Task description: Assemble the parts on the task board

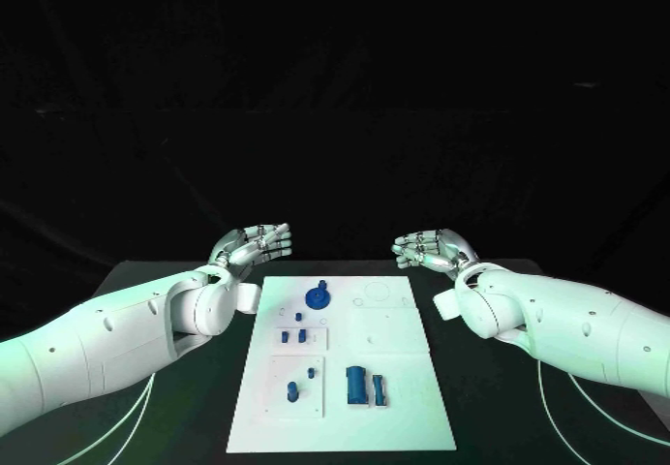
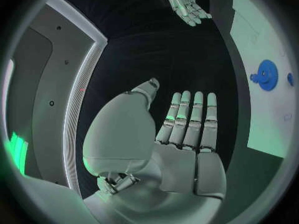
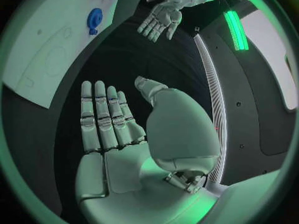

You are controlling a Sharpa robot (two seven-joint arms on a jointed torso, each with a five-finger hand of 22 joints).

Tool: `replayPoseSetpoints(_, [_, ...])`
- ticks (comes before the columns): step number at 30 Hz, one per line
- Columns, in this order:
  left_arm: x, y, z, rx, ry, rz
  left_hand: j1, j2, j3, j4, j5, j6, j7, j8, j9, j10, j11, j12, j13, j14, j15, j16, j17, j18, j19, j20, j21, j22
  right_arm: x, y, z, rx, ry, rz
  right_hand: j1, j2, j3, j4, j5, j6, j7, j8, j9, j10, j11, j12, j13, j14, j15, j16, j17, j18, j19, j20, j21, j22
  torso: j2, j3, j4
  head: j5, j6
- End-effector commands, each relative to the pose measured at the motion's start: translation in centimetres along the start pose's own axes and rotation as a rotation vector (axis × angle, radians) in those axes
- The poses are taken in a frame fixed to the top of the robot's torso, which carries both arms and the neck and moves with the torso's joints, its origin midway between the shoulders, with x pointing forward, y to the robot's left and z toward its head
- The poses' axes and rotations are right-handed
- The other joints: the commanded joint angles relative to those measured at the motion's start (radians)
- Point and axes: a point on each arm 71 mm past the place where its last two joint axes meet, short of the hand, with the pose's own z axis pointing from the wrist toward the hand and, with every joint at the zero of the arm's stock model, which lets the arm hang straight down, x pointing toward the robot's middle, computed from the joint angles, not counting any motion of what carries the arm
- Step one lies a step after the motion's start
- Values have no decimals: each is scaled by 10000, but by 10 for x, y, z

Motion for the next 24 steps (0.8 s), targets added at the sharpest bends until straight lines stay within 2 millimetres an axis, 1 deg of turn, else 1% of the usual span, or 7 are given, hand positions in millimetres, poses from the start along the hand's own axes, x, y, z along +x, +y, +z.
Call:
replayPoseSetpoints(1, [3,0,-1,3,54,19,-4147,1203,-2334,-1668,-1105,-6266,-1519,-2479,-2148,-7143,-1201,-1817,-517,-5978,-1300,-2769,-1492,-1526,-5434,-2263,-526,-5012,3,0,-2,11,-45,57,-3835,1544,-3892,-836,-1370,-7254,-1870,-1283,-3283,-9321,-1491,-534,-1486,-7911,-1155,-2127,-3142,-1566,-7510,-2074,-520,-4951,-4,11,28,-2,30])
replayPoseSetpoints(4, [6,0,-4,43,-69,74,-5019,1203,-2334,-1668,-1105,-6266,-1519,-2479,-2148,-7143,-1201,-1817,-517,-5978,-1300,-2769,-1492,-1526,-5434,-2263,-526,-5012,7,2,-6,-70,-200,317,-4647,1544,-3892,-836,-1370,-7254,-1870,-1283,-3283,-9321,-1491,-534,-1486,-7911,-1155,-2127,-3142,-1566,-7510,-2074,-520,-4951,-55,64,112,11,178])
replayPoseSetpoints(5, [7,1,-4,53,-99,88,-5226,1203,-2334,-1668,-1105,-6266,-1519,-2479,-2148,-7143,-1201,-1817,-517,-5978,-1300,-2769,-1492,-1526,-5434,-2263,-526,-5012,8,3,-7,-89,-238,381,-11753,1544,-3892,-836,-1370,-7254,-1870,-1283,-3283,-9321,-1491,-534,-1486,-7911,-1155,-2127,-3142,-1566,-7510,-2074,-520,-4951,-67,78,133,15,215])
replayPoseSetpoints(6, [9,1,-6,74,-163,118,-5538,1203,-2334,-1668,-1105,-6266,-1519,-2479,-2148,-7143,-1201,-1817,-517,-5978,-1300,-2769,-1492,-1526,-5434,-2263,-526,-5012,10,4,-9,-126,-318,512,-11753,1544,-3892,-836,-1370,-7254,-1870,-1283,-3283,-9321,-1491,-534,-1486,-7911,-1155,-2127,-3142,-1566,-7510,-2074,-520,-4951,-92,104,174,22,288])
replayPoseSetpoints(7, [11,1,-8,99,-234,151,-12707,1203,-2334,-1668,-1105,-6266,-1519,-2479,-2148,-7143,-1201,-1817,-517,-5978,-1300,-2769,-1492,-1526,-5434,-2263,-526,-5012,12,5,-11,-165,-409,657,-11753,1544,-3892,-836,-1370,-7254,-1870,-1283,-3283,-9321,-1491,-534,-1486,-7911,-1155,-2127,-3142,-1566,-7510,-2074,-520,-4951,-114,128,210,27,352])
replayPoseSetpoints(11, [21,2,-18,252,-656,359,-12707,1203,-2334,-1668,-1105,-6266,-1519,-2479,-2148,-7143,-1201,-1817,-517,-5978,-1300,-2769,-1492,-1526,-5434,-2263,-526,-5012,24,13,-25,-338,-962,1486,-11753,1544,-3892,-836,-1370,-7254,-1870,-1283,-3283,-9321,-1491,-534,-1486,-7911,-1155,-2127,-3142,-1566,-7510,-2074,-520,-4951,-169,187,301,42,515])
replayPoseSetpoints(24, [52,0,-55,777,-1880,1042,-12707,1203,-2334,-1668,-1105,-6266,-1519,-2479,-2148,-7143,-1201,-1817,-517,-5978,-1300,-2769,-1492,-1526,-5434,-2263,-526,-5012,45,34,-59,-378,-2102,2940,-11753,1544,-3892,-836,-1370,-7254,-1870,-1283,-3283,-9321,-1491,-534,-1486,-7911,-1155,-2127,-3142,-1566,-7510,-2074,-520,-4951,-172,190,306,43,523])
